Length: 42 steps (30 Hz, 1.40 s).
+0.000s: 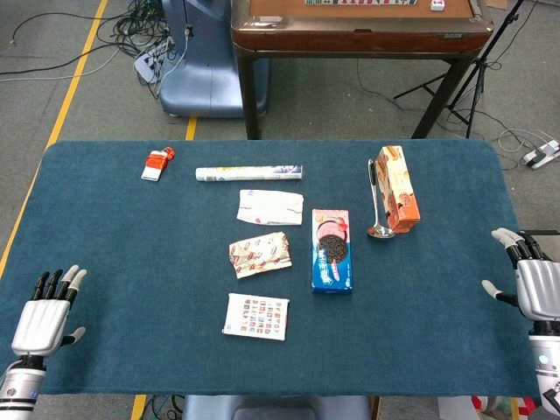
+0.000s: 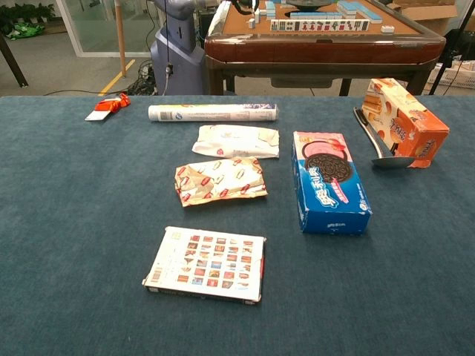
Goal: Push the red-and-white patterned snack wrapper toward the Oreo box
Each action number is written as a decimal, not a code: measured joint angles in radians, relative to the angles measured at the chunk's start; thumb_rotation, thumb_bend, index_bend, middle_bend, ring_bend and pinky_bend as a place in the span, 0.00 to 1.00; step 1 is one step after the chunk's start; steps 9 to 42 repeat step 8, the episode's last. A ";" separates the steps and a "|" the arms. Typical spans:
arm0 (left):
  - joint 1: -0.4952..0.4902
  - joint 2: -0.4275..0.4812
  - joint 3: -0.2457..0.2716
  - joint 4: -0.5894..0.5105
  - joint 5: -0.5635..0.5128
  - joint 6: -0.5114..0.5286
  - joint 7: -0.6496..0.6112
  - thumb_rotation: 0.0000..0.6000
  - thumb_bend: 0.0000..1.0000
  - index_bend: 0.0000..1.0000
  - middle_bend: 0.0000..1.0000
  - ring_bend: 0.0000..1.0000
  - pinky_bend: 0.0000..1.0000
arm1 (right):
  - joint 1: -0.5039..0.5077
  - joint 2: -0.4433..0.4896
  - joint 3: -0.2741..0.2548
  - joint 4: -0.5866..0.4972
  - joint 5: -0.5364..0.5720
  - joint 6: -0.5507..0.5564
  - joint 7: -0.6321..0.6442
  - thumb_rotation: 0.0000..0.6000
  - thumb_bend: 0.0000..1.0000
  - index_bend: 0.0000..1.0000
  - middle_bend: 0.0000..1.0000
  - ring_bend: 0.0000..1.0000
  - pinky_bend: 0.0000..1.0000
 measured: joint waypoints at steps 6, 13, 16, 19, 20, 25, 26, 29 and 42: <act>0.029 -0.005 -0.006 0.057 0.033 0.038 -0.041 1.00 0.00 0.02 0.00 0.00 0.00 | 0.002 0.005 -0.001 -0.006 0.002 -0.011 -0.002 1.00 0.05 0.22 0.23 0.16 0.50; 0.038 -0.008 -0.018 0.068 0.037 0.042 -0.055 1.00 0.00 0.02 0.00 0.00 0.00 | 0.005 0.006 -0.004 -0.007 0.004 -0.022 -0.003 1.00 0.05 0.22 0.23 0.16 0.50; 0.038 -0.008 -0.018 0.068 0.037 0.042 -0.055 1.00 0.00 0.02 0.00 0.00 0.00 | 0.005 0.006 -0.004 -0.007 0.004 -0.022 -0.003 1.00 0.05 0.22 0.23 0.16 0.50; 0.038 -0.008 -0.018 0.068 0.037 0.042 -0.055 1.00 0.00 0.02 0.00 0.00 0.00 | 0.005 0.006 -0.004 -0.007 0.004 -0.022 -0.003 1.00 0.05 0.22 0.23 0.16 0.50; 0.038 -0.008 -0.018 0.068 0.037 0.042 -0.055 1.00 0.00 0.02 0.00 0.00 0.00 | 0.005 0.006 -0.004 -0.007 0.004 -0.022 -0.003 1.00 0.05 0.22 0.23 0.16 0.50; 0.038 -0.008 -0.018 0.068 0.037 0.042 -0.055 1.00 0.00 0.02 0.00 0.00 0.00 | 0.005 0.006 -0.004 -0.007 0.004 -0.022 -0.003 1.00 0.05 0.22 0.23 0.16 0.50; 0.038 -0.008 -0.018 0.068 0.037 0.042 -0.055 1.00 0.00 0.02 0.00 0.00 0.00 | 0.005 0.006 -0.004 -0.007 0.004 -0.022 -0.003 1.00 0.05 0.22 0.23 0.16 0.50; 0.038 -0.008 -0.018 0.068 0.037 0.042 -0.055 1.00 0.00 0.02 0.00 0.00 0.00 | 0.005 0.006 -0.004 -0.007 0.004 -0.022 -0.003 1.00 0.05 0.22 0.23 0.16 0.50; 0.038 -0.008 -0.018 0.068 0.037 0.042 -0.055 1.00 0.00 0.02 0.00 0.00 0.00 | 0.005 0.006 -0.004 -0.007 0.004 -0.022 -0.003 1.00 0.05 0.22 0.23 0.16 0.50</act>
